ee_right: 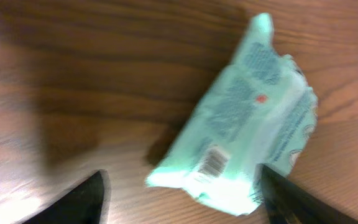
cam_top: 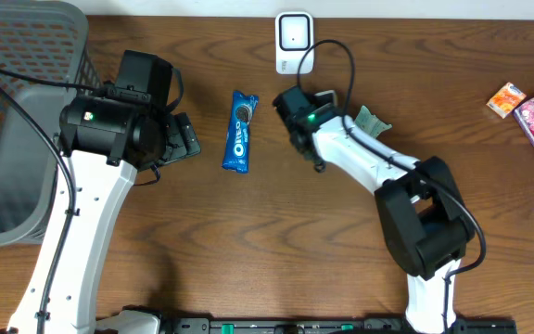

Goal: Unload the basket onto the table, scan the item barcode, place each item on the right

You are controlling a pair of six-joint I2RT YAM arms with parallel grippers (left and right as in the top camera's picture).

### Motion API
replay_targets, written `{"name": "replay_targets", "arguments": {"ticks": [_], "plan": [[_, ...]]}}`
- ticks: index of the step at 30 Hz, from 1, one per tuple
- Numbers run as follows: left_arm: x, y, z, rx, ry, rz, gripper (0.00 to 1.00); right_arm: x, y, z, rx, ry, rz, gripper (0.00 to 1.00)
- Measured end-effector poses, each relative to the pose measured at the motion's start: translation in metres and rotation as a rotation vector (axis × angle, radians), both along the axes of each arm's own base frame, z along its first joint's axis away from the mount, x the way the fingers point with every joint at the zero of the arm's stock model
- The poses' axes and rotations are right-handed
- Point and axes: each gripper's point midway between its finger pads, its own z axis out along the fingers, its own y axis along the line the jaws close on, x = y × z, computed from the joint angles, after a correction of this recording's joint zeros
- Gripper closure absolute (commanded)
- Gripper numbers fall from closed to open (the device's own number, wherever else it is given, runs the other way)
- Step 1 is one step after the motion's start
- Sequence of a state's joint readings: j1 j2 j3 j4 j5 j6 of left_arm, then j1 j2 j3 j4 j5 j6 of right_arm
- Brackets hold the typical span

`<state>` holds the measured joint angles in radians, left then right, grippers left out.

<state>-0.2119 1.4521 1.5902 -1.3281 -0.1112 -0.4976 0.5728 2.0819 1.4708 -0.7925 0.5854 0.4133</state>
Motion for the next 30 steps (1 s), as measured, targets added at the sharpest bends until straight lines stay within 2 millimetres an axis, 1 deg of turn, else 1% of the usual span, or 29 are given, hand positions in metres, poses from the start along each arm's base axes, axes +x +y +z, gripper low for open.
{"name": "replay_targets", "arguments": {"ticks": [3, 4, 5, 7, 9, 11, 13, 15, 19, 20, 22, 23, 25, 27, 28, 29, 30], "plan": [[0.0, 0.0, 0.0, 0.0, 0.0, 0.0, 0.02, -0.007, 0.004, 0.004, -0.017, 0.028, 0.019, 0.19], [0.0, 0.0, 0.0, 0.0, 0.0, 0.0, 0.02, -0.004, 0.004, 0.012, -0.018, 0.032, 0.015, 0.19], [0.0, 0.0, 0.0, 0.0, 0.0, 0.0, 0.02, -0.003, 0.004, 0.015, -0.017, 0.032, 0.015, 0.19], [0.0, 0.0, 0.0, 0.0, 0.0, 0.0, 0.02, 0.005, 0.004, 0.031, -0.001, 0.021, -0.002, 0.19], [0.0, 0.0, 0.0, 0.0, 0.0, 0.0, 0.02, 0.011, -0.002, 0.045, 0.03, 0.021, -0.043, 0.17], [0.0, 0.0, 0.0, 0.0, 0.0, 0.0, 0.02, 0.02, -0.008, 0.052, 0.11, 0.036, -0.083, 0.17], [0.0, 0.0, 0.0, 0.0, 0.0, 0.0, 0.02, 0.03, -0.019, 0.053, 0.218, 0.058, -0.129, 0.17], [0.0, 0.0, 0.0, 0.0, 0.0, 0.0, 0.02, 0.033, -0.035, 0.047, 0.332, 0.113, -0.177, 0.18], [0.0, 0.0, 0.0, 0.0, 0.0, 0.0, 0.02, 0.025, -0.072, 0.034, 0.524, 0.236, -0.266, 0.21], [0.0, 0.0, 0.0, 0.0, 0.0, 0.0, 0.02, 0.023, -0.076, 0.031, 0.545, 0.248, -0.278, 0.22], [0.0, 0.0, 0.0, 0.0, 0.0, 0.0, 0.02, 0.014, -0.086, 0.018, 0.599, 0.29, -0.303, 0.27], [0.0, 0.0, 0.0, 0.0, 0.0, 0.0, 0.02, 0.009, -0.088, 0.01, 0.629, 0.312, -0.307, 0.3], [0.0, 0.0, 0.0, 0.0, 0.0, 0.0, 0.02, 0.008, -0.086, -0.003, 0.692, 0.319, -0.299, 0.36], [0.0, 0.0, 0.0, 0.0, 0.0, 0.0, 0.02, 0.008, -0.082, -0.013, 0.752, 0.315, -0.287, 0.37], [0.0, 0.0, 0.0, 0.0, 0.0, 0.0, 0.02, 0.008, -0.079, -0.019, 0.786, 0.311, -0.28, 0.4], [0.0, 0.0, 0.0, 0.0, 0.0, 0.0, 0.02, 0.01, -0.078, -0.024, 0.822, 0.299, -0.271, 0.46], [0.0, 0.0, 0.0, 0.0, 0.0, 0.0, 0.02, 0.011, -0.075, -0.027, 0.856, 0.286, -0.26, 0.62]]}}
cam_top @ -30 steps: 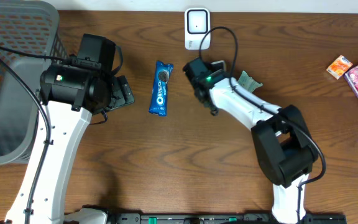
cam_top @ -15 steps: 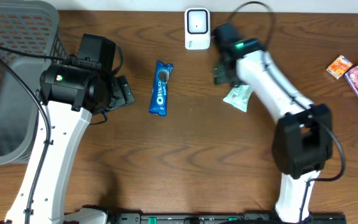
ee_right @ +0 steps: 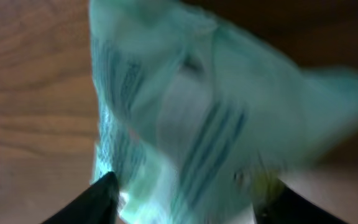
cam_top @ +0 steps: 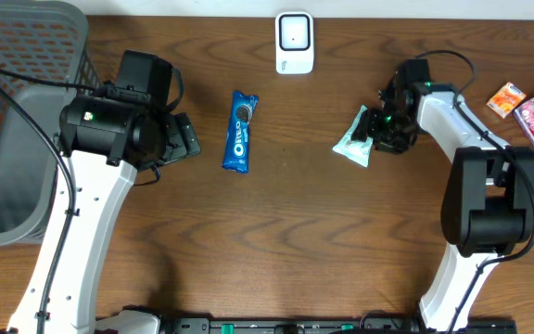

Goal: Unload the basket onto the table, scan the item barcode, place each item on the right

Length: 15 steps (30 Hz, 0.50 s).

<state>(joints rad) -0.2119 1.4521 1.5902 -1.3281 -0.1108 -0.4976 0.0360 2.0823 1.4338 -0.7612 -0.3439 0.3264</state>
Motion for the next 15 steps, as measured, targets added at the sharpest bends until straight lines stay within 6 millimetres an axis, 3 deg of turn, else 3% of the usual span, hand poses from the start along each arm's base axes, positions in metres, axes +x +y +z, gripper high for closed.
{"name": "replay_targets", "arguments": {"ticks": [1, 2, 6, 10, 15], "plan": [[0.0, 0.0, 0.0, 0.0, 0.0, 0.0, 0.02, 0.003, 0.002, -0.001, 0.023, -0.019, 0.0, 0.83], [0.0, 0.0, 0.0, 0.0, 0.0, 0.0, 0.02, 0.008, 0.003, -0.001, 0.037, -0.049, 0.0, 0.97], [0.0, 0.0, 0.0, 0.0, 0.0, 0.0, 0.02, 0.013, 0.008, 0.002, 0.069, -0.087, 0.019, 0.99], [0.0, 0.0, 0.0, 0.0, 0.0, 0.0, 0.02, 0.005, 0.004, 0.007, 0.045, -0.041, 0.035, 0.99], [0.0, 0.0, 0.0, 0.0, -0.002, 0.0, 0.02, 0.008, -0.027, 0.032, -0.252, -0.002, 0.044, 0.99]]}}
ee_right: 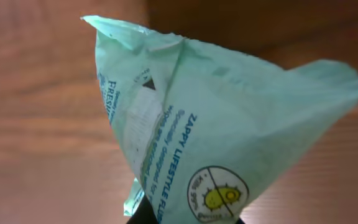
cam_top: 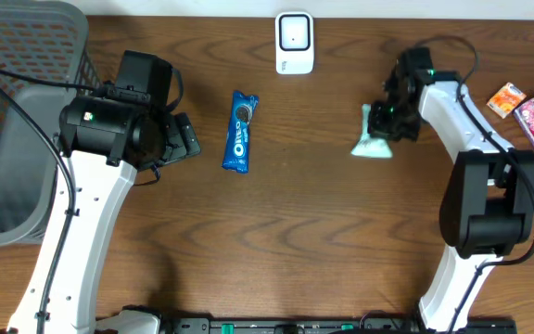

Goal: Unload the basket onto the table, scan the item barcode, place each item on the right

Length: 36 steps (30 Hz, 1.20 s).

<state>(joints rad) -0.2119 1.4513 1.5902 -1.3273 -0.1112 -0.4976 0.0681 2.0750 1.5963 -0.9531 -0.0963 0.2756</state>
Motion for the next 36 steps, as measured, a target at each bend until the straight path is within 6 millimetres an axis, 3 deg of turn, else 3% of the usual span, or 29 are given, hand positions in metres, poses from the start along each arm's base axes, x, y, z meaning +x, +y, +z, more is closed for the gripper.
{"name": "replay_targets", "arguments": {"ticks": [4, 9, 11, 14, 16, 18, 19, 22, 27, 32, 36], "plan": [[0.0, 0.0, 0.0, 0.0, 0.0, 0.0, 0.02, -0.001, -0.021, 0.021, -0.391, -0.022, 0.008, 0.99], [0.0, 0.0, 0.0, 0.0, 0.0, 0.0, 0.02, 0.008, -0.006, 0.035, -0.703, -0.176, 0.037, 0.99], [0.0, 0.0, 0.0, 0.0, 0.001, 0.0, 0.02, 0.004, 0.002, 0.025, -0.806, -0.218, 0.067, 0.99], [0.0, 0.0, 0.0, 0.0, 0.0, 0.0, 0.02, -0.009, 0.009, -0.001, -0.892, -0.18, 0.142, 0.9], [0.0, 0.0, 0.0, 0.0, 0.001, 0.0, 0.02, -0.012, 0.012, -0.009, -0.955, -0.174, 0.179, 0.71], [0.0, 0.0, 0.0, 0.0, 0.0, 0.0, 0.02, -0.014, 0.029, -0.011, -0.941, -0.197, 0.209, 0.36], [0.0, 0.0, 0.0, 0.0, 0.001, 0.0, 0.02, -0.016, 0.042, -0.014, -0.92, -0.206, 0.232, 0.33], [0.0, 0.0, 0.0, 0.0, 0.0, 0.0, 0.02, -0.027, 0.082, -0.022, -0.855, -0.228, 0.309, 0.33], [0.0, 0.0, 0.0, 0.0, 0.001, 0.0, 0.02, -0.033, 0.128, -0.022, -0.718, -0.232, 0.371, 0.32], [0.0, 0.0, 0.0, 0.0, 0.0, 0.0, 0.02, -0.02, 0.144, 0.009, -0.597, -0.202, 0.349, 0.25], [0.0, 0.0, 0.0, 0.0, 0.001, 0.0, 0.02, 0.01, 0.131, 0.053, -0.475, -0.193, 0.314, 0.25]]}}
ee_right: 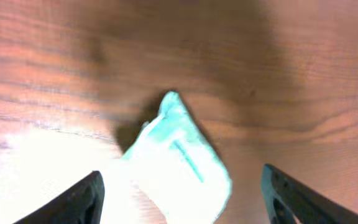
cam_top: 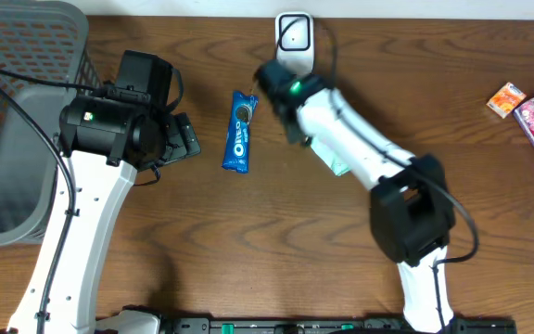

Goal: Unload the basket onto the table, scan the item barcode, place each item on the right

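Observation:
The mint-green packet (ee_right: 179, 165) lies on the wooden table, washed out by glare, below and between the spread fingers of my right gripper (ee_right: 180, 180), which is open and apart from it. From overhead only a corner of the packet (cam_top: 334, 164) shows beside the right arm, whose wrist (cam_top: 292, 90) sits just in front of the white scanner (cam_top: 294, 41). A blue Oreo pack (cam_top: 240, 130) lies left of that wrist. My left gripper (cam_top: 182, 137) hovers left of the Oreo pack; its jaws are too dark to read.
A grey mesh basket (cam_top: 7, 56) fills the far left. An orange packet (cam_top: 506, 98) and a pink packet lie at the far right edge. The right arm's base (cam_top: 415, 232) stands mid-right.
The right gripper was shut on the mint packet at the right of the table. Now it is open, the packet lies on the table further left, and the arm's wrist is by the scanner.
The right gripper stood open over the mint packet lying near the scanner. Then arm and packet were further right with the packet between the fingers, then it was pinched and held up. Now the packet lies released mid-table. The left arm and Oreo pack stayed put.

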You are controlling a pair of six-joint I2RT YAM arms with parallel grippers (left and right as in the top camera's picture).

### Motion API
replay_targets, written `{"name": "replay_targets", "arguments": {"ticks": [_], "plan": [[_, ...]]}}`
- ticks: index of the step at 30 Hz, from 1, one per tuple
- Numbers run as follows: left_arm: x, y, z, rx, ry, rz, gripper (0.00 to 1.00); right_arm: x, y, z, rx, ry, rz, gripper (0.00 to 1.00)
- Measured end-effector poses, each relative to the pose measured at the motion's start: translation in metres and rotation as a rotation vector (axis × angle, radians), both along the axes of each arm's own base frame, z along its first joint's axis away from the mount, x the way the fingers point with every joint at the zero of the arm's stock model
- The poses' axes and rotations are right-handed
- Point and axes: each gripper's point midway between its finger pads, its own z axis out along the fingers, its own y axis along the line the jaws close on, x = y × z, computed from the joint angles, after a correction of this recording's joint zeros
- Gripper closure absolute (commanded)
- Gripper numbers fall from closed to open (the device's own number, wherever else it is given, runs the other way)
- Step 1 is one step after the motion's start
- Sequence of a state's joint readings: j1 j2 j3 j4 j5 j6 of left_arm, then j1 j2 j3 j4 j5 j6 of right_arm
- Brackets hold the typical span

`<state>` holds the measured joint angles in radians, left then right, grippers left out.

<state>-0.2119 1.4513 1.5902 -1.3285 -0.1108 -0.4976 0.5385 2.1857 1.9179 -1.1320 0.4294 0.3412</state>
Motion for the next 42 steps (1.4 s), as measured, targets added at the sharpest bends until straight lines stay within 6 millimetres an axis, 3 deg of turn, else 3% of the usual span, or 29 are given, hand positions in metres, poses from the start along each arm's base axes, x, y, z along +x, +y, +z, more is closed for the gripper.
{"name": "replay_targets", "arguments": {"ticks": [3, 5, 8, 12, 18, 21, 23, 25, 27, 33, 37, 39, 42], "plan": [[0.0, 0.0, 0.0, 0.0, 0.0, 0.0, 0.02, 0.013, -0.02, 0.008, 0.103, 0.066, 0.026, 0.31], [0.0, 0.0, 0.0, 0.0, 0.0, 0.0, 0.02, 0.01, -0.036, 0.001, 0.207, 0.17, 0.082, 0.33], [0.0, 0.0, 0.0, 0.0, 0.0, 0.0, 0.02, 0.004, -0.045, -0.008, 0.383, 0.268, 0.187, 0.39], [0.0, 0.0, 0.0, 0.0, -0.001, 0.0, 0.02, -0.008, -0.046, -0.032, 0.541, 0.327, 0.281, 0.45], [0.0, 0.0, 0.0, 0.0, 0.0, 0.0, 0.02, -0.028, -0.034, -0.069, 0.611, 0.369, 0.342, 0.51], [0.0, 0.0, 0.0, 0.0, 0.0, 0.0, 0.02, -0.028, -0.033, -0.079, 0.6, 0.355, 0.345, 0.53], [0.0, 0.0, 0.0, 0.0, -0.001, 0.0, 0.02, -0.033, -0.034, -0.087, 0.585, 0.365, 0.336, 0.63], [0.0, 0.0, 0.0, 0.0, 0.0, 0.0, 0.02, -0.035, -0.035, -0.09, 0.582, 0.37, 0.329, 0.87], [0.0, 0.0, 0.0, 0.0, 0.0, 0.0, 0.02, -0.035, -0.034, -0.09, 0.593, 0.368, 0.311, 0.99], [0.0, 0.0, 0.0, 0.0, -0.001, 0.0, 0.02, -0.033, -0.03, -0.085, 0.631, 0.36, 0.217, 0.99], [0.0, 0.0, 0.0, 0.0, -0.001, 0.0, 0.02, -0.02, -0.023, -0.076, 0.657, 0.321, 0.155, 0.99], [0.0, 0.0, 0.0, 0.0, -0.001, 0.0, 0.02, -0.003, -0.016, -0.06, 0.672, 0.267, 0.142, 0.99], [0.0, 0.0, 0.0, 0.0, 0.0, 0.0, 0.02, 0.044, -0.002, -0.012, 0.713, 0.096, 0.161, 0.99]]}}
